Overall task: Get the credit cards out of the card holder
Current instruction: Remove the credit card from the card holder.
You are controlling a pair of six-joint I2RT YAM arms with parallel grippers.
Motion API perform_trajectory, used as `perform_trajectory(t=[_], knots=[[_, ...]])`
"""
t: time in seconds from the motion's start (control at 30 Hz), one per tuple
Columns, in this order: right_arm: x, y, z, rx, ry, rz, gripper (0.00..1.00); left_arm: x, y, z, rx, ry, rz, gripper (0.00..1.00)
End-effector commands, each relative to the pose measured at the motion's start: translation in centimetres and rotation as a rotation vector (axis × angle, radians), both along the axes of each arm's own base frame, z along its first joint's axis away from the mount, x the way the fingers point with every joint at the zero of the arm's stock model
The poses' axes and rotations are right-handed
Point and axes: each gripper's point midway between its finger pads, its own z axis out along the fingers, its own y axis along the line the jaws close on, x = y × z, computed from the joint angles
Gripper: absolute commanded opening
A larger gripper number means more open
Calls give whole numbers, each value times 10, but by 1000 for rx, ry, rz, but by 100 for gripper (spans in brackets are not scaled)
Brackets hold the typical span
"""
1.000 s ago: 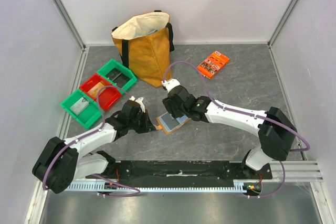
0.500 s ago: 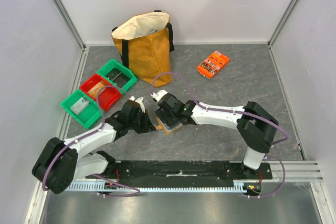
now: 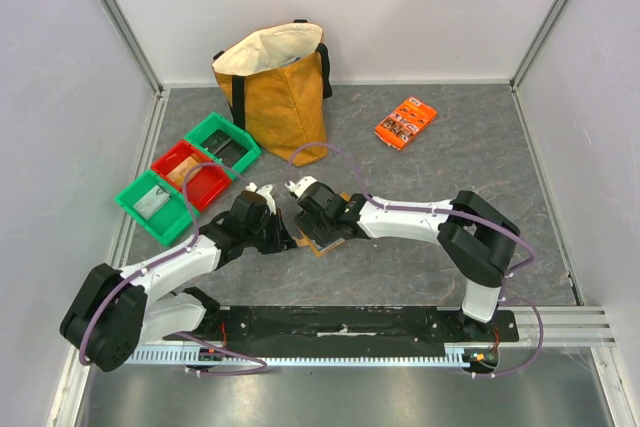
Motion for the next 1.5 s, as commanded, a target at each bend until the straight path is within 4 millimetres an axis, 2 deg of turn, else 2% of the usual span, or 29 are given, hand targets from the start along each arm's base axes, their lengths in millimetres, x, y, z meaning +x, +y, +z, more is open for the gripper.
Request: perform_trajectory(t=[0.0,0.17,0.47,0.77,1.0,1.13,1.23,1.3,1.37,1.47], knots=[[8,8,6,20,-38,-14,75,2,1,4,1,-34,-8,2],[14,-1,12,-2,-80,-46,71,1,3,4,8,-34,-7,2],[23,-10,38,-6,-144,-74,61,0,3,3,11,-32,-13,2],[34,-21,52,28,-143,-104,36,-1,3,3,14,-27,-24,2],[44,-37,42,33,-100,-140,14,-1,5,2,24,-27,-14,2],[42,-44,35,65,-45,-161,3,2,7,2,36,-33,4,2],[35,-52,25,102,22,-202,2,6,9,4,42,-41,27,12],[29,-57,18,135,65,-237,1,9,9,10,36,-60,39,22],[21,-59,13,166,97,-261,1,14,8,20,32,-90,46,29],[12,-61,11,218,125,-291,1,24,5,47,18,-145,46,46]])
